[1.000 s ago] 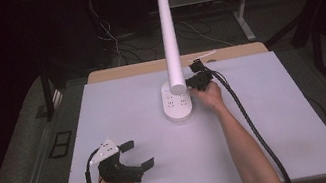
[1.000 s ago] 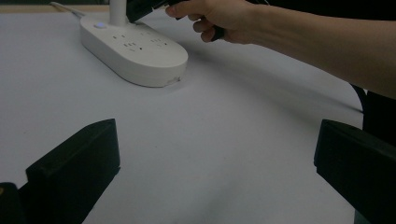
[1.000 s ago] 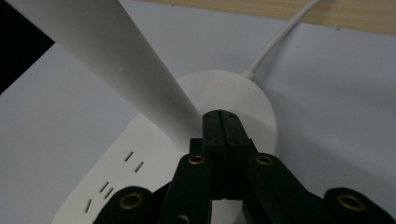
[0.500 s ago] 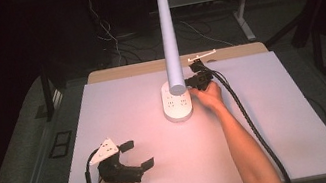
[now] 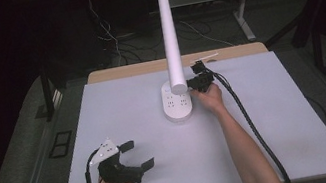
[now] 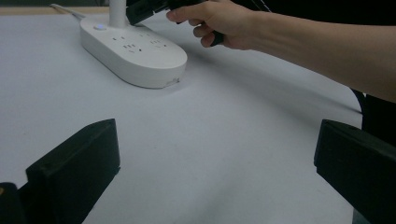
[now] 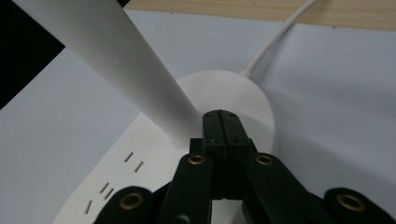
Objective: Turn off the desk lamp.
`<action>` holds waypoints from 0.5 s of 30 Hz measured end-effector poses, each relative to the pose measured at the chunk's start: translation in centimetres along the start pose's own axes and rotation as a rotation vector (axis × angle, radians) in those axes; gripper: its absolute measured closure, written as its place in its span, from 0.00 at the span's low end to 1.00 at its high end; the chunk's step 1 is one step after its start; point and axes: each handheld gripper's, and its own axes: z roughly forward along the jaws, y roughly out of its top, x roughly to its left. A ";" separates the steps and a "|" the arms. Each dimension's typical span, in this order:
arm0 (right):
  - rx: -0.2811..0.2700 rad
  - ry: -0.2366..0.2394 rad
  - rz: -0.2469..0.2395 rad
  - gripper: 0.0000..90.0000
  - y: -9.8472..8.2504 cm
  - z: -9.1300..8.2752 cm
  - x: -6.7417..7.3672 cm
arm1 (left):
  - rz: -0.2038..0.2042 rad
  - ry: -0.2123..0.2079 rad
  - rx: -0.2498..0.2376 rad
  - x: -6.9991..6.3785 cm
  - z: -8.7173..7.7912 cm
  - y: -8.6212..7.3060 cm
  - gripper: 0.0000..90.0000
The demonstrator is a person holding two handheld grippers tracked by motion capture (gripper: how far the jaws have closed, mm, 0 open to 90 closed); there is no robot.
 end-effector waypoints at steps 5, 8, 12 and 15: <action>0.002 -0.005 -0.004 1.00 0.2 -0.1 0.2 | -0.004 0.000 -0.002 0.1 0.0 0.0 0.00; 0.004 -0.013 -0.004 1.00 0.2 -0.2 0.1 | -0.007 0.002 -0.005 0.2 0.0 0.0 0.00; 0.006 -0.009 -0.006 1.00 0.2 -0.3 -0.1 | -0.006 0.001 -0.004 0.1 0.0 0.0 0.00; 0.006 -0.008 -0.009 1.00 0.2 -0.3 -0.1 | -0.001 0.001 0.000 0.1 0.0 0.0 0.00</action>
